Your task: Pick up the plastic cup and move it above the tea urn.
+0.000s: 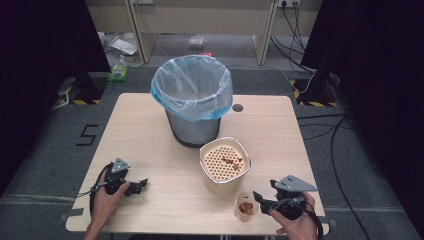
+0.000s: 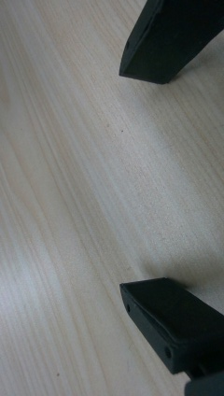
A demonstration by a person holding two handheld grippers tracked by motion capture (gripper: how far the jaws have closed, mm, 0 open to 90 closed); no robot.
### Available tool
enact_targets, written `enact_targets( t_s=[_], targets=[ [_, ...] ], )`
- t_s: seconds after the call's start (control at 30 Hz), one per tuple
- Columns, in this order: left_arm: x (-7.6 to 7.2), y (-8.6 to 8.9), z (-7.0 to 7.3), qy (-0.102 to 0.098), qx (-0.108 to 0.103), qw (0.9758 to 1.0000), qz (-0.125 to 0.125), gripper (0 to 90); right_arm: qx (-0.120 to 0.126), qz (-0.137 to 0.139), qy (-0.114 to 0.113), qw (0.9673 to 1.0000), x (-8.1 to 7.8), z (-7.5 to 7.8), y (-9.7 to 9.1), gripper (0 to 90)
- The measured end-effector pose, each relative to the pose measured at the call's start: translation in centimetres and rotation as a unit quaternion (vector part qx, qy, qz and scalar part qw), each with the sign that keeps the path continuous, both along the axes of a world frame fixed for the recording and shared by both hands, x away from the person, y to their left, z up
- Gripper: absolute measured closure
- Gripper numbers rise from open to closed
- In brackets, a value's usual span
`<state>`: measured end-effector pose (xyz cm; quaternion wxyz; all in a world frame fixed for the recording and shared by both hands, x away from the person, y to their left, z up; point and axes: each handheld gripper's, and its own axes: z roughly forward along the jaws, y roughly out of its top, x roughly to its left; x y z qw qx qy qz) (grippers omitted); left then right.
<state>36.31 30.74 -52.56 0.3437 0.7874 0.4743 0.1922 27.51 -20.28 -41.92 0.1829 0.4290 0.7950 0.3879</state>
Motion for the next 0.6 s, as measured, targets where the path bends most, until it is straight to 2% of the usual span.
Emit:
enact_targets(
  t_s=[0.17,0.2,0.27,0.3,0.37,0.4,0.6],
  targets=[
    [0.0,0.0,0.0,0.000,0.000,1.0000,0.000,0.0,0.000,0.024,0.014,0.9996,0.3,-0.9,0.5,39.7],
    [0.0,0.0,0.0,0.000,0.000,1.0000,0.000,0.0,-0.006,0.035,0.017,0.9992,0.4,-1.3,0.7,43.9],
    [0.0,0.0,0.0,0.000,0.000,1.0000,0.000,0.0,-0.008,0.040,0.019,0.9990,0.4,-1.4,0.8,45.5],
    [0.0,0.0,0.0,0.000,0.000,1.0000,0.000,0.0,-0.013,0.049,0.022,0.9985,0.5,-1.7,1.0,49.1],
    [0.0,0.0,0.0,0.000,0.000,1.0000,0.000,0.0,-0.015,0.051,0.023,0.9983,0.6,-1.9,1.1,50.1],
    [0.0,0.0,0.0,0.000,0.000,1.0000,0.000,0.0,-0.018,0.055,0.028,0.9979,0.7,-2.1,1.1,53.6],
    [0.0,0.0,0.0,0.000,0.000,1.0000,0.000,0.0,-0.024,0.067,0.044,0.9965,1.0,-2.9,1.2,62.0]
  ],
)
